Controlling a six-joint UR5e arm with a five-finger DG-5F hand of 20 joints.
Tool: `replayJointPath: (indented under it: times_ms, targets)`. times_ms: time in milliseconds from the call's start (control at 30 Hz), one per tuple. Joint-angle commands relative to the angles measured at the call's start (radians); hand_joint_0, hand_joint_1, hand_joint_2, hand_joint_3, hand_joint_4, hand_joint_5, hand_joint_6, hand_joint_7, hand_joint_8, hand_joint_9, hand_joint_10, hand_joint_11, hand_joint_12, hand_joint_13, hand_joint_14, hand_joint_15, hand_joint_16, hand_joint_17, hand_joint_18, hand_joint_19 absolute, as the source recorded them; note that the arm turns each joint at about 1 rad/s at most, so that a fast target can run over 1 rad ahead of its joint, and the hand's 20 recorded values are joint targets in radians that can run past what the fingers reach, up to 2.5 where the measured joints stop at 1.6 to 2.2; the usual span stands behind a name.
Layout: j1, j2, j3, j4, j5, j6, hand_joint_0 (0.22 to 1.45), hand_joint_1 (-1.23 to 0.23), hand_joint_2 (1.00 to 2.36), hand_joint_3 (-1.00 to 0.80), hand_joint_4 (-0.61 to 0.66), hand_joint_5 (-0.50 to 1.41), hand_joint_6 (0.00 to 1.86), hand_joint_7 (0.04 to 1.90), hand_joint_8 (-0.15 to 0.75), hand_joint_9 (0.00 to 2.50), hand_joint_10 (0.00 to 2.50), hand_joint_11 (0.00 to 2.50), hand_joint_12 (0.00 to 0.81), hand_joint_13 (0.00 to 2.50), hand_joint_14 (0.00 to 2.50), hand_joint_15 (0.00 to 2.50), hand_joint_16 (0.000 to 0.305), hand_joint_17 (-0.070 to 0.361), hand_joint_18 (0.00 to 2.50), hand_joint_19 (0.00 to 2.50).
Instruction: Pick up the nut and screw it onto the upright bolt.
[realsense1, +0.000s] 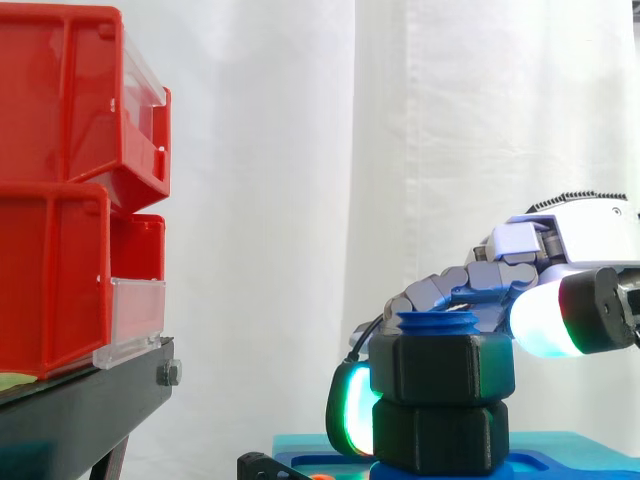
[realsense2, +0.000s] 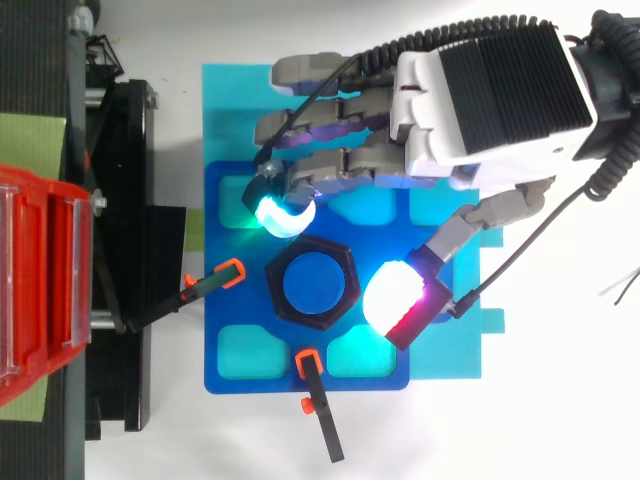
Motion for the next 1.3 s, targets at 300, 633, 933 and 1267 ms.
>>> replayJointPath:
  times_ms: [300,633,933,1267]
  targets:
    - [-0.003,0.000,0.059,-0.041,-0.024,0.000,0.46,-0.22,1.00,-0.50,0.27,-0.07,0.50,0.82,0.248,0.70,0.00,0.00,0.319,0.29,0.00,0.00,0.039,0.087,0.00,0.00]
    - [0.001,-0.001,0.048,-0.021,-0.021,-0.012,0.46,-0.18,1.00,-0.50,0.26,-0.08,0.50,0.80,0.247,0.70,0.00,0.00,0.321,0.28,0.00,0.00,0.039,0.088,0.00,0.00]
    - [0.001,-0.001,0.024,0.039,-0.021,-0.012,0.46,-0.15,1.00,-0.50,0.26,-0.08,0.50,0.80,0.246,0.69,0.00,0.00,0.322,0.27,0.00,0.00,0.039,0.088,0.00,0.00]
    - [-0.005,-0.001,-0.007,0.054,-0.018,-0.014,0.46,-0.15,1.00,-0.50,0.26,-0.08,0.50,0.80,0.247,0.69,0.00,0.00,0.321,0.27,0.00,0.00,0.039,0.087,0.00,0.00]
